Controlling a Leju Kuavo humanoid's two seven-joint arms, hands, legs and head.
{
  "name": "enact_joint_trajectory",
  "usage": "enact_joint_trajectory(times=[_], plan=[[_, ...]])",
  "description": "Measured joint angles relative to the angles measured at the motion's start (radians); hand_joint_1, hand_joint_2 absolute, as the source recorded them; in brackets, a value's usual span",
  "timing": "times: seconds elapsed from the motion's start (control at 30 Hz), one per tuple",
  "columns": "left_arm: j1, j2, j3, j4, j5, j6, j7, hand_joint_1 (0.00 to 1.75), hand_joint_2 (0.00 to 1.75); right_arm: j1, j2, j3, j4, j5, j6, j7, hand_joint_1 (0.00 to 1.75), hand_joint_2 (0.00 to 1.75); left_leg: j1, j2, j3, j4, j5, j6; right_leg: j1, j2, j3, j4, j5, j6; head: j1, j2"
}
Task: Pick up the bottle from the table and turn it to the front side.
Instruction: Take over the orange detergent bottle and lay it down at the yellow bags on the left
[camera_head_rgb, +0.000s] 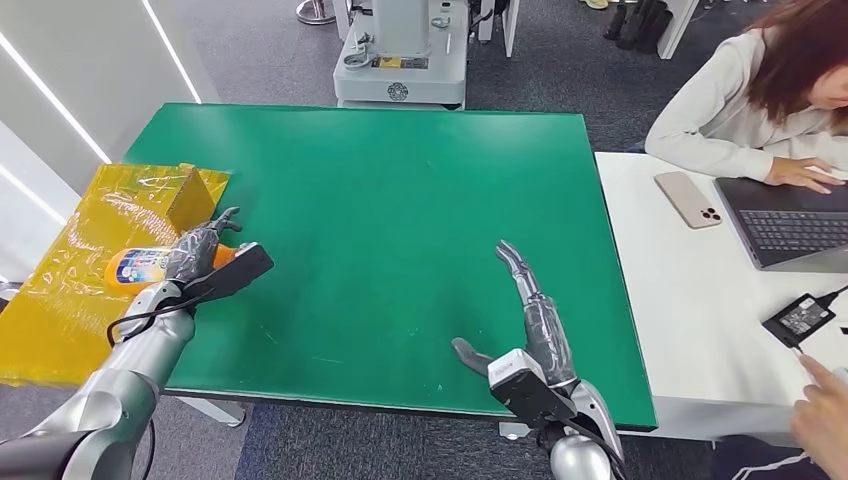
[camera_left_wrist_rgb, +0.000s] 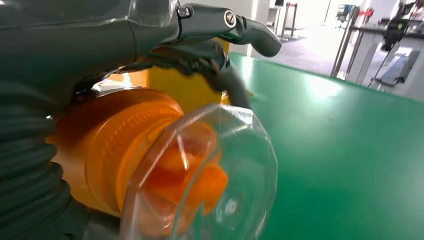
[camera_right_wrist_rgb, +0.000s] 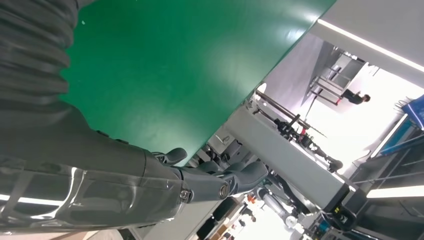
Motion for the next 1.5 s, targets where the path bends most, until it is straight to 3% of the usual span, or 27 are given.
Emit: enact_joint_trajectory(times=[0.4,0.6,0.7,0.87,1.07,1.2,1.5], plan=[[0.012,-0.043,0.0,0.0,0.037,0.006,-0.041,0.0,1.75,-0.002,-0.004,0.001,0.008,0.0,0.001,0.0,0.0,1.75,0.0,0.0,-0.003,0.0,0.0,0.0,0.0,0.0,-0.002,-0.001,0.0,0.0,0.0,0.0],[0.017,-0.069,0.002,-0.028,0.174,-0.095,-0.084,0.0,1.75,0.001,-0.004,0.001,0.024,-0.001,0.003,-0.002,0.0,1.75,0.0,-0.001,-0.003,0.0,0.0,0.0,0.0,-0.001,-0.002,-0.001,0.0,0.0,0.0,0.0],[0.031,-0.09,0.015,-0.06,0.262,-0.129,-0.022,0.0,1.75,0.008,-0.004,0.001,0.029,0.001,0.005,-0.003,0.0,1.75,0.0,-0.002,-0.003,0.0,0.0,0.0,0.0,-0.002,-0.002,-0.001,0.0,0.0,0.0,0.0],[0.085,-0.134,0.032,-0.204,0.477,-0.268,0.03,0.0,1.75,0.012,-0.002,0.001,0.04,0.015,0.024,0.003,0.0,1.75,0.0,-0.001,-0.004,0.0,0.0,0.0,0.0,-0.001,-0.003,-0.001,0.0,0.0,0.0,0.0],[0.161,-0.152,0.03,-0.413,0.704,-0.402,0.082,0.0,1.75,0.023,0.004,0.001,0.049,0.012,0.038,0.004,0.0,1.75,0.0,-0.001,-0.004,0.0,-0.001,0.0,0.0,-0.001,-0.003,-0.001,0.0,0.0,0.0,0.0],[0.192,-0.167,0.025,-0.482,0.762,-0.408,0.062,0.0,1.75,0.039,0.014,-0.001,0.045,0.017,0.038,0.004,0.0,1.75,0.0,-0.001,-0.004,0.0,-0.001,0.0,0.0,-0.001,-0.004,-0.001,0.0,0.0,0.0,0.0],[0.326,-0.253,-0.073,-0.798,0.825,-0.278,-0.006,0.0,1.75,0.09,0.05,-0.035,-0.015,0.005,0.016,-0.012,0.0,1.75,0.0,-0.001,-0.005,0.0,-0.002,0.002,0.0,-0.001,-0.003,-0.002,0.0,0.001,0.0,0.0]])
